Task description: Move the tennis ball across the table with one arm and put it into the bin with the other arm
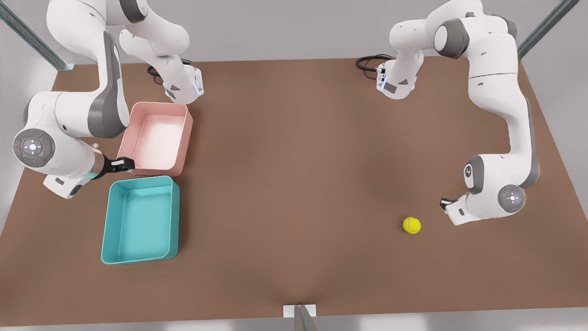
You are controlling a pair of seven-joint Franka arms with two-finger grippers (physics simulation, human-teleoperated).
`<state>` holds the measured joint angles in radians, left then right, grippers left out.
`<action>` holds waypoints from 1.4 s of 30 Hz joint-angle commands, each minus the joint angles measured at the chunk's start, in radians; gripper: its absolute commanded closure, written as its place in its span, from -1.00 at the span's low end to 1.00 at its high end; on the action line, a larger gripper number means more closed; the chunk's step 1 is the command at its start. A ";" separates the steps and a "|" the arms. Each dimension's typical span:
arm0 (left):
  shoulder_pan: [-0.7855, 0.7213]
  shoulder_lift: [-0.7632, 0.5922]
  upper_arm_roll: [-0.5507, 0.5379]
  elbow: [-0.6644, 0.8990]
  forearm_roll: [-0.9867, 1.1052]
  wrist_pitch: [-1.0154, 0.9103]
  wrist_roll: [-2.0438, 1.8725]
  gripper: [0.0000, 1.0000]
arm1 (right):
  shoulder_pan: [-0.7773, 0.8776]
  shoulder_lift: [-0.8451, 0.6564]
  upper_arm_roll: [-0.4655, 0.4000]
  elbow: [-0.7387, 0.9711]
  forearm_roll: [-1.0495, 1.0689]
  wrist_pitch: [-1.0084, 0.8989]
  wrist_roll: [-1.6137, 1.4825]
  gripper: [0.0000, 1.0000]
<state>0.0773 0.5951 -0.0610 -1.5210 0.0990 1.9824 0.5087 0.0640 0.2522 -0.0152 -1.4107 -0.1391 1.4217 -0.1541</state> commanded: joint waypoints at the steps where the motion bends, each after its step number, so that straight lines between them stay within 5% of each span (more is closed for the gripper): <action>1: 0.006 0.012 -0.025 -0.017 0.102 0.116 1.298 0.57 | -0.004 0.001 -0.002 0.012 -0.001 0.013 -0.019 -1.00; 10: 0.058 0.112 -0.098 -0.048 0.229 0.348 1.561 0.57 | -0.072 -0.004 -0.023 0.119 0.119 0.017 -0.015 -1.00; 27: 0.039 0.158 -0.097 -0.039 0.225 0.342 1.613 0.57 | -0.078 -0.002 -0.023 0.110 0.131 0.006 -0.019 -1.00; 42: 0.059 0.150 -0.094 -0.108 0.219 0.342 1.268 0.57 | -0.076 0.024 -0.023 0.113 0.118 0.014 -0.019 -1.00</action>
<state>0.1333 0.7563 -0.1554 -1.6177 0.3189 2.3237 1.8201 -0.0123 0.2765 -0.0382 -1.2982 -0.0209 1.4348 -0.1694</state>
